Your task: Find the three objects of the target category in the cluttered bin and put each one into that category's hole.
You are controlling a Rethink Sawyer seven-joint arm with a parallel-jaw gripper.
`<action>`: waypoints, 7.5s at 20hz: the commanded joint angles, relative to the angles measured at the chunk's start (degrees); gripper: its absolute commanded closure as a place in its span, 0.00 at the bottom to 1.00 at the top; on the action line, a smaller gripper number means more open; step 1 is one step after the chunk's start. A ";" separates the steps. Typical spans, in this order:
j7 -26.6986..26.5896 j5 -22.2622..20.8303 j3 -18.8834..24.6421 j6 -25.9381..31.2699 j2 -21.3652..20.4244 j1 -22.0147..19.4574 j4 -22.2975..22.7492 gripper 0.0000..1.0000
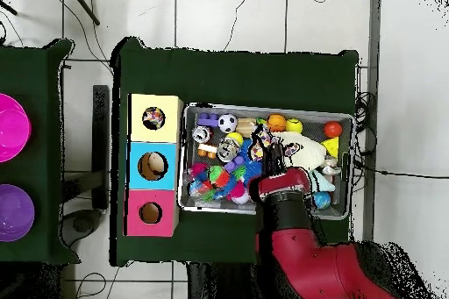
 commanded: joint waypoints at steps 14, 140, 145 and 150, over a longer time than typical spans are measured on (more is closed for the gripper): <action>11.04 18.00 22.28 29.09 -9.81 -5.39 -3.33 1.00; 23.13 100.71 -59.70 44.64 53.14 69.31 -29.53 1.00; 25.88 104.11 -59.52 46.42 54.71 69.86 -29.28 1.00; 28.79 108.27 -52.14 49.67 51.45 67.99 -27.44 1.00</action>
